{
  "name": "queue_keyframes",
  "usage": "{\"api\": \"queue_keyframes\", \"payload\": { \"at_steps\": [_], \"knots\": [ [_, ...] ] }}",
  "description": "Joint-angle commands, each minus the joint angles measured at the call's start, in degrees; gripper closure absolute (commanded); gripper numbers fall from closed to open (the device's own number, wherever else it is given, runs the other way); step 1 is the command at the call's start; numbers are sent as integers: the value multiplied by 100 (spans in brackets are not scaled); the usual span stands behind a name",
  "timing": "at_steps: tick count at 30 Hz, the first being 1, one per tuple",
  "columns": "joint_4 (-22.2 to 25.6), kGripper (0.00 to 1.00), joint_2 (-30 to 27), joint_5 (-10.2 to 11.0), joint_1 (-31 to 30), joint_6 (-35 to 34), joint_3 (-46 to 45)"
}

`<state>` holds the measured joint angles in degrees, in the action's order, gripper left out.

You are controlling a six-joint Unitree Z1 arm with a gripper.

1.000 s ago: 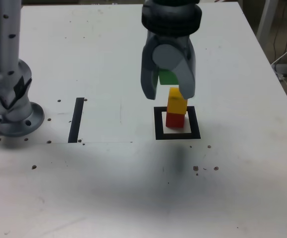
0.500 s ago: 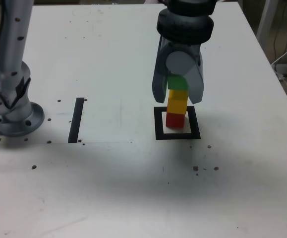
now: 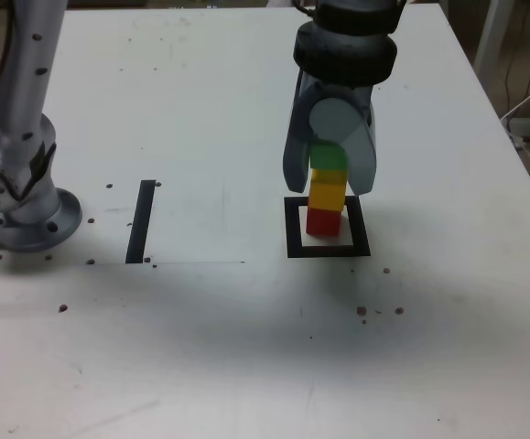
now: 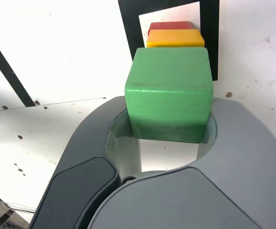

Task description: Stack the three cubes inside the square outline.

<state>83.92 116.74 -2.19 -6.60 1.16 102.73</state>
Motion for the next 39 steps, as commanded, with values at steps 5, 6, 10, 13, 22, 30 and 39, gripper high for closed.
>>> {"api": "queue_keyframes", "payload": {
  "at_steps": [5, 6, 10, 13, 22, 30, 39],
  "knots": [
    [-49, 72, 41, -24, 7, 30, -65],
    [-61, 72, 44, -29, 7, 32, -80],
    [-112, 72, 51, -56, 7, 33, -136],
    [-138, 72, 59, -67, 7, 34, -173],
    [-222, 70, 77, -118, 5, 62, -258],
    [-358, 4, 62, -145, 7, 130, -446],
    [-429, 1, -81, -79, 7, 107, -570]
  ]
}}
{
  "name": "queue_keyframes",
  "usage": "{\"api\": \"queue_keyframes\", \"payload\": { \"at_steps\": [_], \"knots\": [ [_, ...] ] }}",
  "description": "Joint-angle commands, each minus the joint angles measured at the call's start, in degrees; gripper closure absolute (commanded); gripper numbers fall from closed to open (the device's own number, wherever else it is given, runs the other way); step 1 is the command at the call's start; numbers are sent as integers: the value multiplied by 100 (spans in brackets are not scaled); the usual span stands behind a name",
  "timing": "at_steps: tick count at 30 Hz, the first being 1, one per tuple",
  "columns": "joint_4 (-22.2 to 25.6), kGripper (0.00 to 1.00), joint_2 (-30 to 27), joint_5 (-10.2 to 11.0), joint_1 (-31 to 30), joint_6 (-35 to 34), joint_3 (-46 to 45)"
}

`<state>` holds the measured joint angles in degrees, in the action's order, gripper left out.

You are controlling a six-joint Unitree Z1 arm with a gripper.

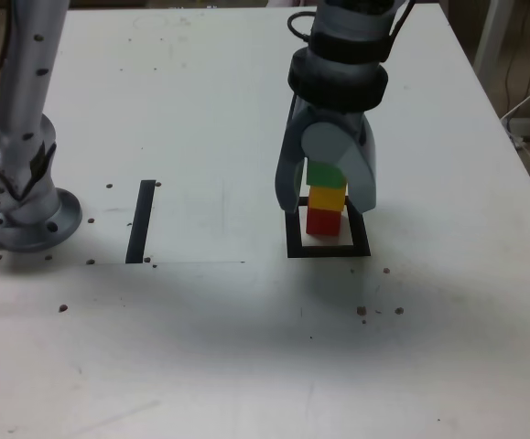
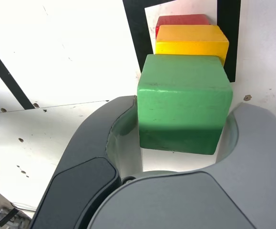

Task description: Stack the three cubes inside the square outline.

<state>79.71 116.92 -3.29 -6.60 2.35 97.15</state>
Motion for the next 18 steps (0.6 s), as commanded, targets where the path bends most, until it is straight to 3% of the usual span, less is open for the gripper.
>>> {"api": "queue_keyframes", "payload": {
  "at_steps": [1, 10, 18],
  "knots": [
    [-7, 1, -168, 74, 7, -29, -11],
    [133, 1, -1326, 716, -8, -358, -294],
    [132, 1, -2092, 747, -8, -623, -1260]
  ]
}}
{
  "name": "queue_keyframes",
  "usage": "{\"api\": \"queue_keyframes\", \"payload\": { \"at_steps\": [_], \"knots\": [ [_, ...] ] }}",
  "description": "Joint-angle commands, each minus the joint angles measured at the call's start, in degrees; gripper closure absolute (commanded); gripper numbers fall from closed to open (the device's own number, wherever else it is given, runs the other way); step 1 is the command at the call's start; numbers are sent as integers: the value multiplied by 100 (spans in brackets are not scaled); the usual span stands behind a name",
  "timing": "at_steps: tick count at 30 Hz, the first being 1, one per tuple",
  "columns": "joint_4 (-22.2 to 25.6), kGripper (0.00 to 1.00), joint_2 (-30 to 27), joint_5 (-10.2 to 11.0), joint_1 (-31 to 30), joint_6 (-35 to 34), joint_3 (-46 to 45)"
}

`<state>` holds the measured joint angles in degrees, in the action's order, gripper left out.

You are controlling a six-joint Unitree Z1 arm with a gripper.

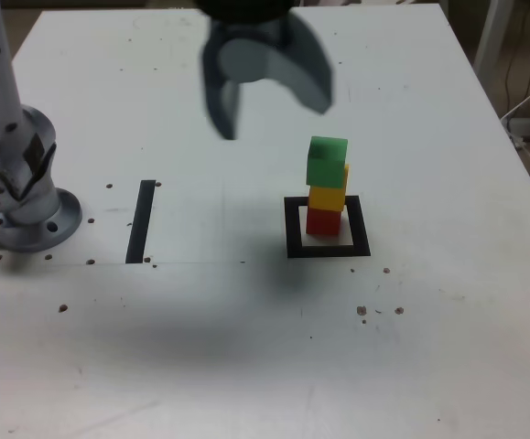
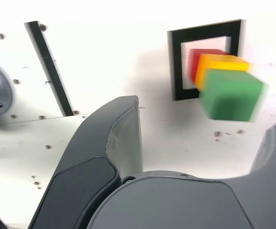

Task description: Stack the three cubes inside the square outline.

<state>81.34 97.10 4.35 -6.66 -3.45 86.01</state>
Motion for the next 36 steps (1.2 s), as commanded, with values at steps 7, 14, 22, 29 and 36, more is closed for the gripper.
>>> {"api": "queue_keyframes", "payload": {
  "at_steps": [7, 14, 22, 29, 36],
  "knots": [
    [-471, 0, -675, -133, 16, -276, -1358],
    [-1106, 0, -1160, -206, 258, -339, -2713],
    [-1852, 0, -1289, -189, 352, -332, -3838],
    [-2298, 0, -1274, -183, 354, -333, -4309],
    [-2467, 0, -1270, -171, 353, -343, -4477]
  ]
}}
